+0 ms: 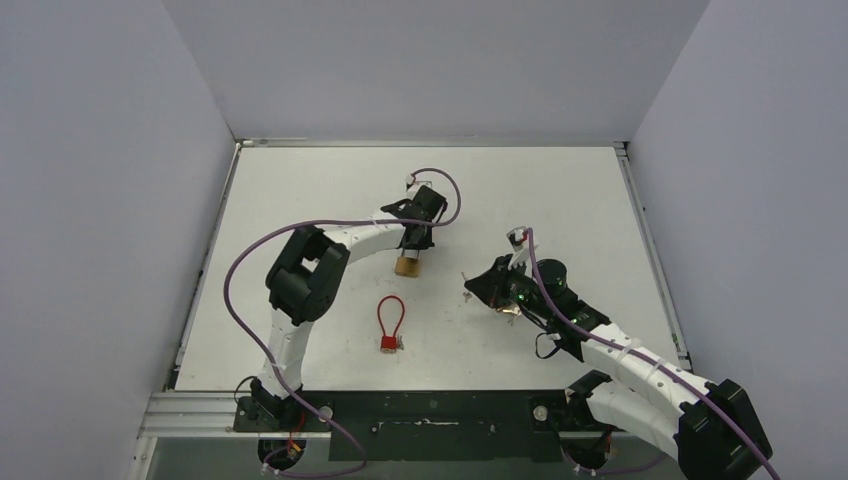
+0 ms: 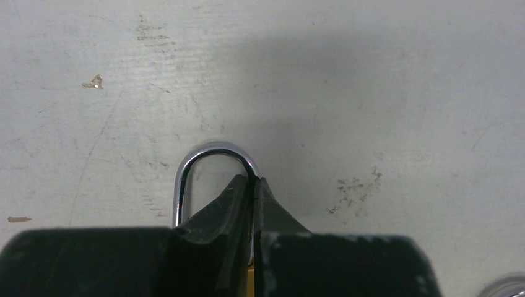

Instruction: Unlock with the key

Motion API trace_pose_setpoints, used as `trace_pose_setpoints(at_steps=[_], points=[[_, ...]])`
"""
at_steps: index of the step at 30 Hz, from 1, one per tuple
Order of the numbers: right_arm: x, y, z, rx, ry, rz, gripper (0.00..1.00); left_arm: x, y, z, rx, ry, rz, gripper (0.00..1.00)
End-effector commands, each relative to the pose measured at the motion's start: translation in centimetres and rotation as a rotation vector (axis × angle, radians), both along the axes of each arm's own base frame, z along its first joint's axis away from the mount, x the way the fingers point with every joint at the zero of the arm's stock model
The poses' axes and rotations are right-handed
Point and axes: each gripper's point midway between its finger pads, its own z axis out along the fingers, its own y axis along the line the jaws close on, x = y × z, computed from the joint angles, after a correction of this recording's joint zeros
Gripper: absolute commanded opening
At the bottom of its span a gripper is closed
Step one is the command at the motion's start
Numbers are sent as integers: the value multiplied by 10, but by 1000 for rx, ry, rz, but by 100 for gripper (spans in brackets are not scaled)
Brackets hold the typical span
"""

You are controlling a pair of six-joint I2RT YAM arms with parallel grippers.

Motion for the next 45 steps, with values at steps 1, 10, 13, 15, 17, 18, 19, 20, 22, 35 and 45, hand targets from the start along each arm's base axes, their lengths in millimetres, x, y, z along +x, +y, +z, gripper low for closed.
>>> trace_pose_setpoints(at_steps=[1,10,13,15,17,18,19,20,22,35,45], points=[[12,0,18,28,-43,-35,0,-32,-14,-3,-27,48,-124,4],[13,-1,15,28,-30,-49,0,-41,4,-21,65,137,-47,26],[14,-1,16,31,-29,-57,0,-44,4,-26,68,165,-36,26],[14,-1,16,32,-29,-59,0,-43,5,-29,78,177,-31,25],[14,-1,16,33,-27,-60,0,-41,3,-28,82,175,-33,18],[14,-1,17,33,-28,-60,0,-40,2,-27,80,170,-35,13],[15,-2,17,31,-28,-63,0,-37,1,-23,78,158,-42,7],[15,-2,17,31,-28,-63,0,-35,-1,-19,72,146,-48,1],[15,-2,18,31,-29,-67,0,-30,-4,-8,55,114,-63,0],[22,-9,14,16,-10,-125,0,-31,-33,108,-251,-255,-167,0],[23,-10,15,19,-10,-140,0,-47,-30,127,-266,-339,-213,0]])
